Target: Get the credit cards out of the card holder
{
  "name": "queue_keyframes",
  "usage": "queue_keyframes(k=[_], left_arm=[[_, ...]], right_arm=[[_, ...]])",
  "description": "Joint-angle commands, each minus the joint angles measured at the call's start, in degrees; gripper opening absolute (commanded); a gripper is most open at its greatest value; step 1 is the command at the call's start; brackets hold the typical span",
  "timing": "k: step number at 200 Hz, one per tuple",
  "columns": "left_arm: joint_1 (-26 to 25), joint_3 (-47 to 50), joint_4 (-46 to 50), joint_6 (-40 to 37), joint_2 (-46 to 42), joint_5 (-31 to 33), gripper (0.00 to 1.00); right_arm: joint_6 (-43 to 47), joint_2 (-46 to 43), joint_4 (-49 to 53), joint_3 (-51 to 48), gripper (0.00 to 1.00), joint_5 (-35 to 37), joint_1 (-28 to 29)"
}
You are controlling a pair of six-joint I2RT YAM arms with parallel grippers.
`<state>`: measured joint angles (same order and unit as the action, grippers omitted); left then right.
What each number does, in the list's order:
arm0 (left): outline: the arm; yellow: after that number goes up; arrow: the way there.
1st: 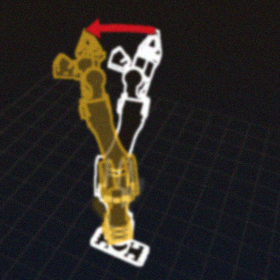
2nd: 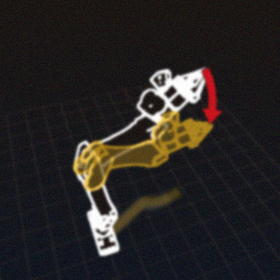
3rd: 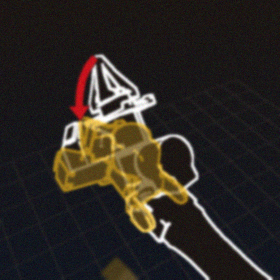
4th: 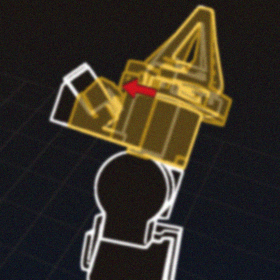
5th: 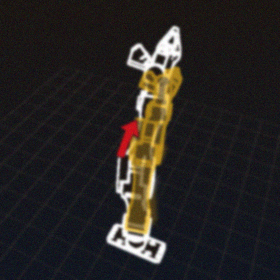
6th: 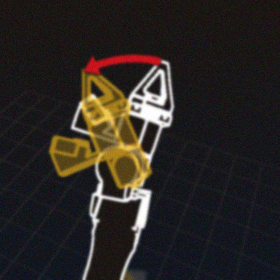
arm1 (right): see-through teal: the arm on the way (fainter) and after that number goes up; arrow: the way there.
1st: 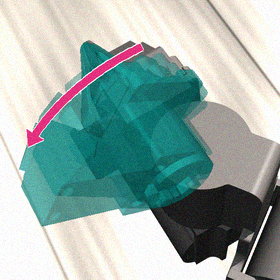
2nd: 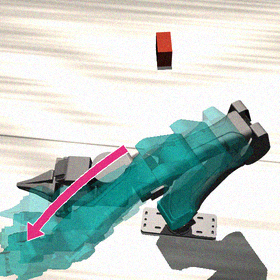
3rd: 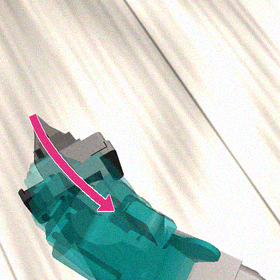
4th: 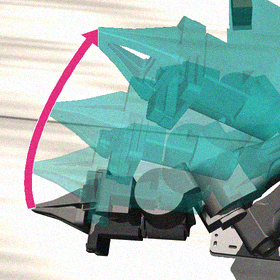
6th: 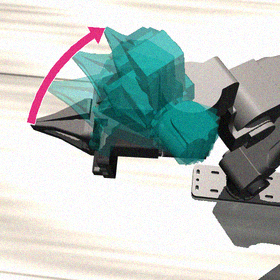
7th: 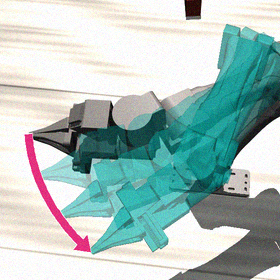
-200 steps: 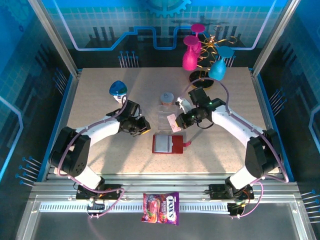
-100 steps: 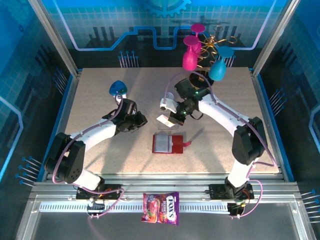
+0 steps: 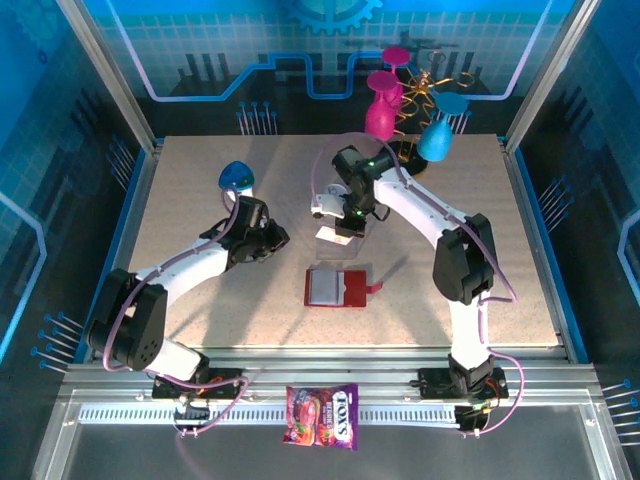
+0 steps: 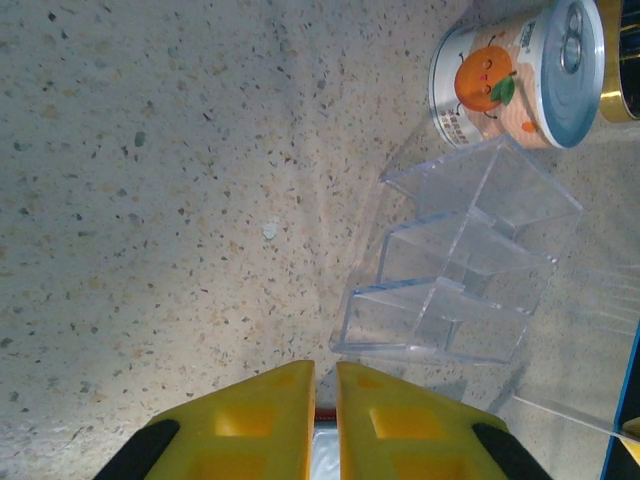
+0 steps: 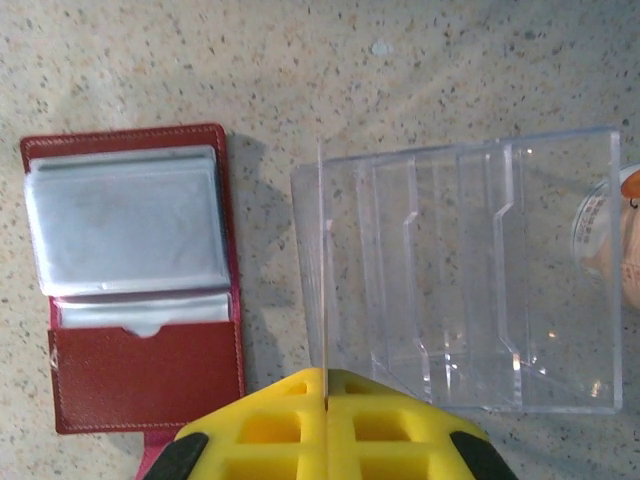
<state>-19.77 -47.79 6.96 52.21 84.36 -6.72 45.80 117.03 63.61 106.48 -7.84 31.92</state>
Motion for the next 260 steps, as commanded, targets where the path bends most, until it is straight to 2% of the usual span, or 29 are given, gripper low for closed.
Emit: queue_keyframes(k=[1,46,113,192,260], left_arm=[[0.70,-0.53,-1.82,1.07,0.37,-0.59,0.15],[0.79,0.27,-1.85,0.97,-0.58,-0.76,0.15],[1.30,3.71,-1.82,1.25,-4.30,-0.37,0.15],[2.46,4.10,-1.68,1.19,-5.87,-0.13,0.15],[2.89,4.95,-1.78,1.23,-6.57,-0.06,0.15]], right_arm=[[2.41,2.83,5.64,3.47,0.00,3.63,0.59],[3.22,5.97,5.91,4.35,0.00,5.72,0.60],[4.30,9.47,6.06,4.39,0.00,4.32,1.73],[4.37,6.10,8.78,10.71,0.00,6.98,2.04],[4.98,11.19,10.73,14.87,0.00,8.52,1.73]])
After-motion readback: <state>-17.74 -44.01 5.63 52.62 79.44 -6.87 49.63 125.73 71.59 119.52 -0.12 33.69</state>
